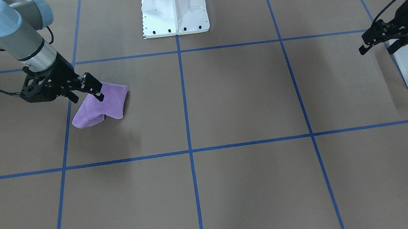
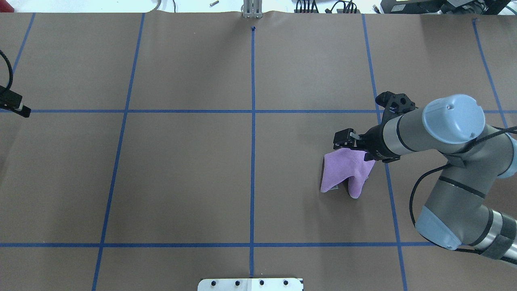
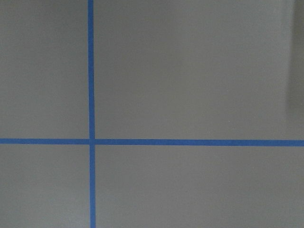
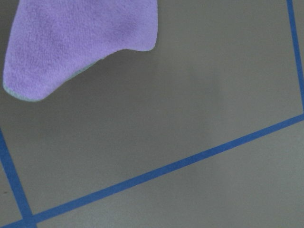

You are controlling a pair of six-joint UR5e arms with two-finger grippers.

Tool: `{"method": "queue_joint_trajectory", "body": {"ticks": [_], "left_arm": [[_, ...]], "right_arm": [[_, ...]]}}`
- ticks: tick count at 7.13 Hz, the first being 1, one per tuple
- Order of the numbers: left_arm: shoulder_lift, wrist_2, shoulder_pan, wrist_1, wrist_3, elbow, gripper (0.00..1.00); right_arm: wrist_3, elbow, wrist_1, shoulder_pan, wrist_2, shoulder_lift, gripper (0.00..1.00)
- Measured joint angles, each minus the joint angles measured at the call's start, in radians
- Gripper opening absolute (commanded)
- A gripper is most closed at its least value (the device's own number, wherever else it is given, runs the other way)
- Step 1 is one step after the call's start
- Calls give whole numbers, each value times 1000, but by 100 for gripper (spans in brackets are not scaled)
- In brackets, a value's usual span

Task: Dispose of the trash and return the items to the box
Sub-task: 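Reach the right gripper to the lavender cloth and pinch it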

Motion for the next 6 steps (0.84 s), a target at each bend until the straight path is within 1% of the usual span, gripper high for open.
{"method": "queue_joint_trajectory", "body": {"ticks": [1, 2, 3, 4, 5, 6], "left_arm": [[1, 0, 0, 0, -1, 1, 98], [2, 1, 0, 0, -2, 3, 98], [4, 1, 0, 0, -2, 4, 98], [5, 2, 0, 0, -3, 3, 98], [7, 2, -1, 0, -4, 2, 98], [9, 2, -3, 0, -4, 1, 98]], "right_arm": [[15, 5, -14, -21, -21, -1, 89], [21, 20, -41, -33, -29, -8, 66], [23, 37, -82, -39, -33, -11, 20], [24, 51, -123, -43, -37, -11, 12], [25, 57, -148, -47, -39, -9, 0], [27, 58, -158, -51, -38, -4, 0]]}}
